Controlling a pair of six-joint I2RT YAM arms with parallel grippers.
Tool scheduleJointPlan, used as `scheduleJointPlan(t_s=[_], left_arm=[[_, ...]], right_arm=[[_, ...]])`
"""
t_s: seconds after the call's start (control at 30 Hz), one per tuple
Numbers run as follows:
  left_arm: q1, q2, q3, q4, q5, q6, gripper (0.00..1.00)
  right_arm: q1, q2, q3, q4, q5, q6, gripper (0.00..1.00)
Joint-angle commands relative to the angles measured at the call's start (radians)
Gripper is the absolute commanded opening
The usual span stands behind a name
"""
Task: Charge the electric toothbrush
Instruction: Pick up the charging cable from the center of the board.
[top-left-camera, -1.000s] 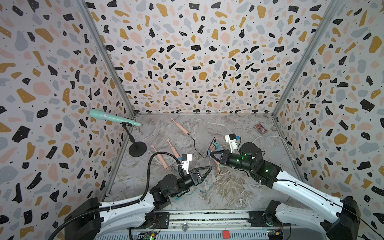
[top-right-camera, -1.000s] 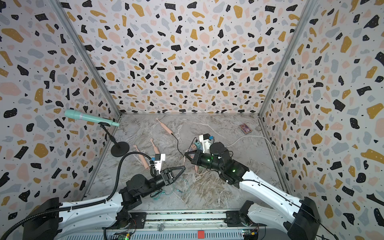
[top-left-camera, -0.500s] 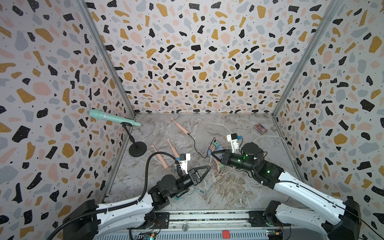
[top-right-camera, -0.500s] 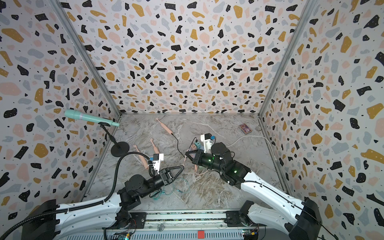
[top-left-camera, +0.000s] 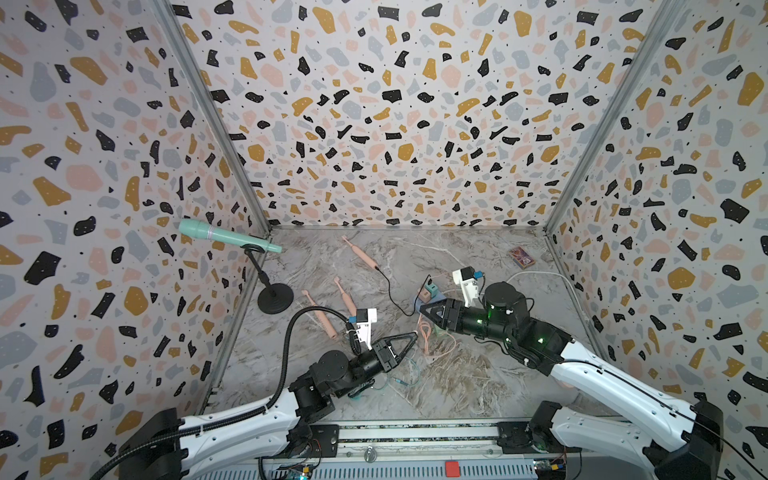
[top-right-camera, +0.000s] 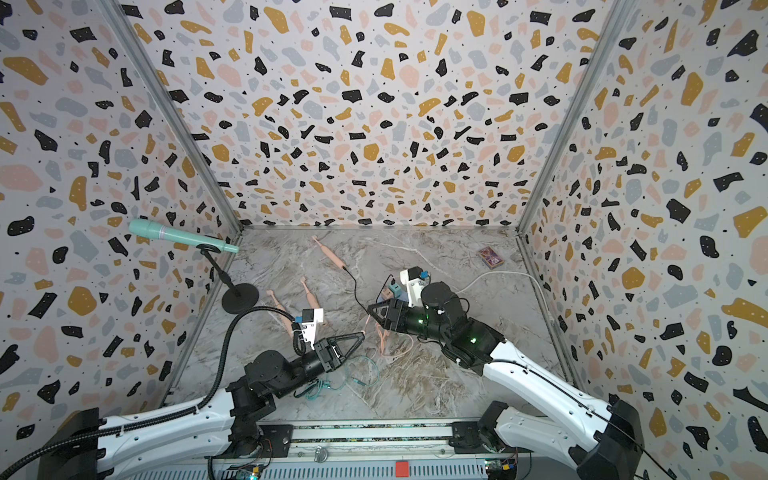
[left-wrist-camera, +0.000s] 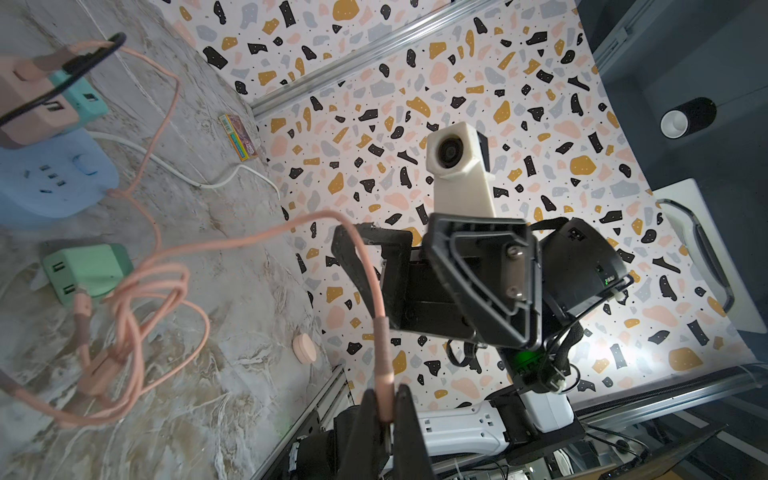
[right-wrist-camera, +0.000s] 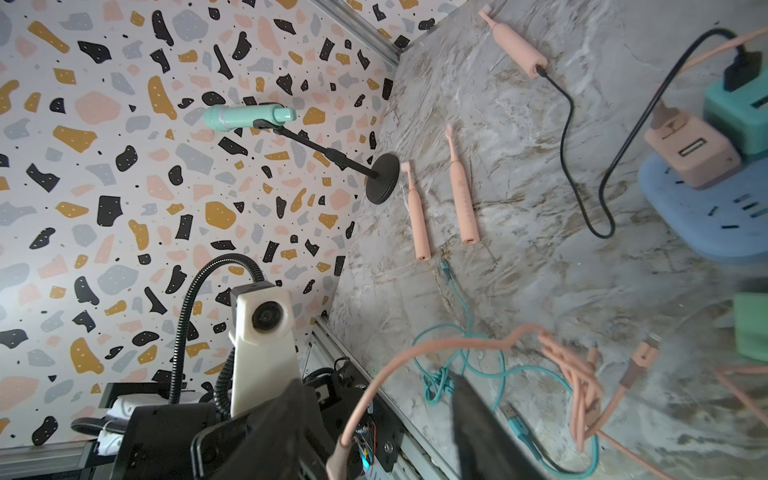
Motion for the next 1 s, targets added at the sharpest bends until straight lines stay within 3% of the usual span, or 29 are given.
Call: scheduleJointPlan(t_s=[0.0, 0.07, 0.13, 0.23, 0.33, 0.43, 0.6, 0.73, 0.83, 0.97], left_arm=[[0.044, -0.044, 0.102, -0.181, 0.132, 0.035, 0.0], [0.09, -0.041, 0.167, -0.314, 0.267, 0.065, 0.0], [0.123, -0.018, 0.232, -0.472, 0.389, 0.113, 0.0], [0.151, 0.023, 0.288, -0.605, 0.566, 0.164, 0.0], [0.161, 0.02, 0.297, -0.647, 0.686, 0.185, 0.0], [0.168, 0.008, 0.348, -0.792, 0.715, 0.28, 0.0], [0.169, 0.006, 0.398, -0.839, 0.753, 0.332, 0.0], [0.168, 0.05, 0.392, -0.861, 0.78, 0.394, 0.0], [0.17, 0.071, 0.403, -0.878, 0.798, 0.421, 0.0], [0.169, 0.07, 0.428, -0.874, 0.811, 0.427, 0.0]], right_arm=[[-0.068, -0.045, 0.172, -0.31, -0.036, -0.331, 0.75], [-0.109, -0.071, 0.208, -0.386, -0.033, -0.447, 0.78], [-0.128, -0.112, 0.177, -0.338, -0.137, -0.516, 0.83], [-0.128, -0.161, 0.037, -0.115, -0.418, -0.565, 0.83], [-0.117, -0.209, -0.1, 0.072, -0.511, -0.592, 0.8], [-0.095, -0.285, -0.202, 0.188, -0.488, -0.611, 0.79], [-0.087, -0.239, -0.253, 0.207, -0.685, -0.626, 0.79], [-0.013, -0.174, -0.259, 0.241, -0.744, -0.615, 0.73], [0.045, -0.155, -0.249, 0.205, -0.675, -0.645, 0.7], [0.051, -0.123, -0.273, 0.239, -0.712, -0.626, 0.65]])
